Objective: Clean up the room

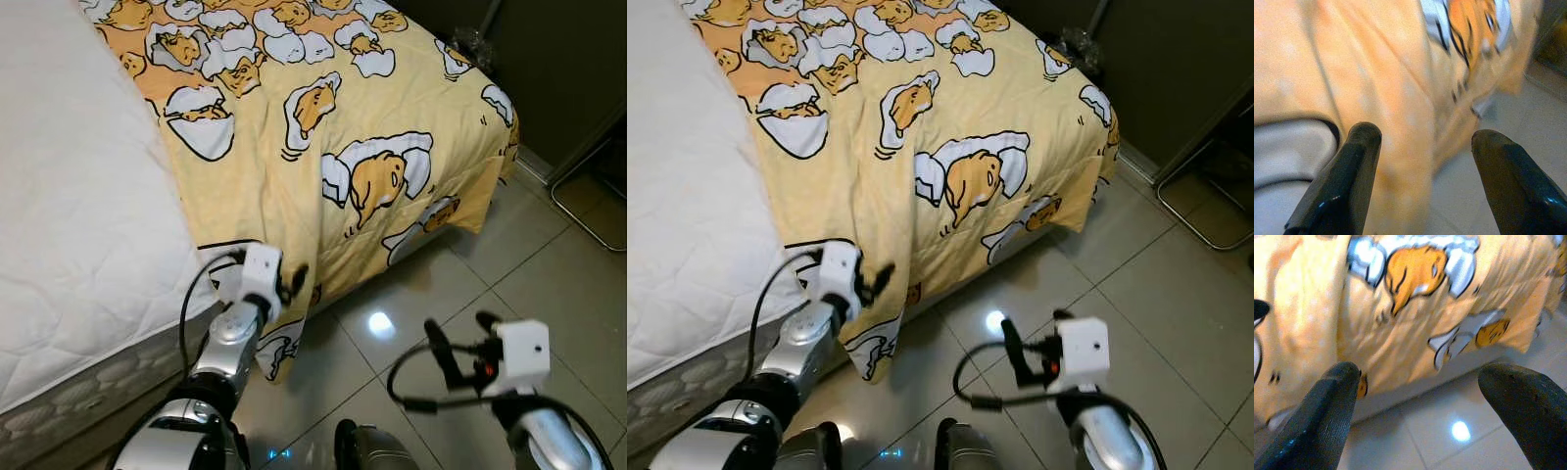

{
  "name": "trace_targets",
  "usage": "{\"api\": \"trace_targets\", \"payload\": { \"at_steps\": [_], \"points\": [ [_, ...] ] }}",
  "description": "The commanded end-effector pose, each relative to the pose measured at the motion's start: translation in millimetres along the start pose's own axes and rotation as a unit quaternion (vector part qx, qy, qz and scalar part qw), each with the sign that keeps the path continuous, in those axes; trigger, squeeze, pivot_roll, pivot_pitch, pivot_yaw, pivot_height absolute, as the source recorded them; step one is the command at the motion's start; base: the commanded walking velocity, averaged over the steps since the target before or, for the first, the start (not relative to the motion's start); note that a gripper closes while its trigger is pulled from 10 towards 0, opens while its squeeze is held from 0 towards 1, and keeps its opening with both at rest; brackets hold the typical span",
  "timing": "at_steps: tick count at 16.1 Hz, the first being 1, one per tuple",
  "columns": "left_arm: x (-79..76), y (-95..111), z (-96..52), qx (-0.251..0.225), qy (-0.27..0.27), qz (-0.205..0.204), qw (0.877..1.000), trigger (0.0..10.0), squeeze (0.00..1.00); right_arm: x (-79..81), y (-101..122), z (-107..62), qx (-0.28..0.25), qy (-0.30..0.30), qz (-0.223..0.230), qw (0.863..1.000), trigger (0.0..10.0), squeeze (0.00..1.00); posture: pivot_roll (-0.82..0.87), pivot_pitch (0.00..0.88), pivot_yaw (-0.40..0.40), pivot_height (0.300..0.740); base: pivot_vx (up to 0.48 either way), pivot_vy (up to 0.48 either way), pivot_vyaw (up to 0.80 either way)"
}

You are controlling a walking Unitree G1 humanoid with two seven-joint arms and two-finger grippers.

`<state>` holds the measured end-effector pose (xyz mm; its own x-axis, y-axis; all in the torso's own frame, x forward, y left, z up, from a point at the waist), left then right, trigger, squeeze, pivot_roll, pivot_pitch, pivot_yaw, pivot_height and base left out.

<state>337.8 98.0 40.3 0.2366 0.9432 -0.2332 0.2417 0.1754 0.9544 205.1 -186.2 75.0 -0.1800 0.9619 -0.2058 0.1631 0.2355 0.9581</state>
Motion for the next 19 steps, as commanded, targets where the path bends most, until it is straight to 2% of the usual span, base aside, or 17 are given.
{"api": "trace_targets", "payload": {
  "at_steps": [1, 3, 5, 6, 8, 10, 12, 15, 16, 18, 19],
  "points": [
    [1.7, 3.0, -1.0, -0.018, 0.032, -0.010, 0.999, 10.0, 0.00, -5.1, -4.9, 0.7, 0.008, -0.018, -0.005, 1.000, 10.0, 0.42, -0.15, 0.148, -0.029, 0.736, 0.000, 0.000, 0.00],
    [10.0, 20.0, 1.9, -0.050, 0.100, -0.033, 0.993, 10.0, 0.00, -7.0, 3.3, 13.8, -0.015, -0.027, -0.004, 1.000, 10.0, 0.42, -0.12, 0.127, -0.023, 0.736, 0.000, 0.000, 0.00],
    [16.6, 33.7, 3.7, -0.066, 0.132, -0.040, 0.988, 10.0, 0.00, -13.3, 15.0, 27.5, -0.032, -0.047, -0.005, 0.998, 10.0, 0.41, -0.10, 0.100, -0.024, 0.736, 0.000, 0.000, 0.00],
    [19.4, 44.2, 4.1, -0.078, 0.134, -0.030, 0.987, 10.0, 0.00, -16.0, 20.1, 32.9, -0.043, -0.056, 0.000, 0.998, 10.0, 0.38, -0.08, 0.079, -0.023, 0.736, 0.000, 0.000, 0.00],
    [32.1, 82.5, -3.7, -0.144, 0.153, -0.001, 0.978, 10.0, 0.00, -21.9, 30.5, 41.1, -0.061, -0.070, 0.003, 0.996, 10.0, 0.38, -0.06, 0.054, -0.019, 0.736, 0.000, 0.000, 0.00],
    [34.5, 106.8, -17.4, -0.186, 0.156, 0.039, 0.969, 10.0, 0.00, -32.5, 34.6, 46.5, -0.074, -0.093, 0.000, 0.993, 10.0, 0.42, -0.03, 0.027, -0.018, 0.736, 0.000, 0.000, 0.37],
    [23.9, 99.8, -17.3, -0.173, 0.127, 0.070, 0.974, 10.0, 0.00, -41.1, 33.7, 51.4, -0.076, -0.117, 0.001, 0.990, 10.0, 0.45, -0.02, 0.022, -0.022, 0.736, 0.000, 0.000, 0.70],
    [14.2, 89.1, -10.7, -0.143, 0.108, 0.057, 0.982, 10.0, 0.00, -38.5, 34.7, 57.7, -0.079, -0.116, -0.002, 0.990, 10.0, 0.47, -0.02, 0.016, -0.019, 0.736, 0.000, 0.000, 0.69],
    [13.1, 88.6, -9.0, -0.133, 0.109, 0.061, 0.983, 10.0, 0.00, -37.5, 34.4, 59.8, -0.081, -0.116, -0.003, 0.990, 10.0, 0.51, -0.02, 0.012, -0.015, 0.736, 0.000, -0.480, 0.68],
    [12.4, 85.8, -7.1, -0.122, 0.108, 0.059, 0.985, 10.0, 0.00, -37.0, 33.9, 61.0, -0.083, -0.117, -0.004, 0.990, 10.0, 0.52, -0.03, 0.006, -0.009, 0.736, 0.000, -0.480, 0.68],
    [7.1, 84.0, -3.9, -0.116, 0.099, 0.060, 0.987, 10.0, 0.00, -39.0, 31.9, 60.5, -0.082, -0.121, -0.004, 0.989, 10.0, 0.53, -0.03, 0.005, -0.008, 0.736, 0.000, -0.472, 0.67]
  ]
}}
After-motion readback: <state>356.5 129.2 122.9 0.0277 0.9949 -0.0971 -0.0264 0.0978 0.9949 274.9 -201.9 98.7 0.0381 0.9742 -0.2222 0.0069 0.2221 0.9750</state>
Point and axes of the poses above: a point about 5 cm out from each wrist's last joint towards the gripper, its own z axis pointing out of the wrist towards the gripper, its own y axis along the axis of the wrist's last joint, x = y × z, the point moved 2 cm from there along z, pointing out of the wrist towards the gripper, and after that the axes turned 11 degrees about -z, right-handed, at the moved point
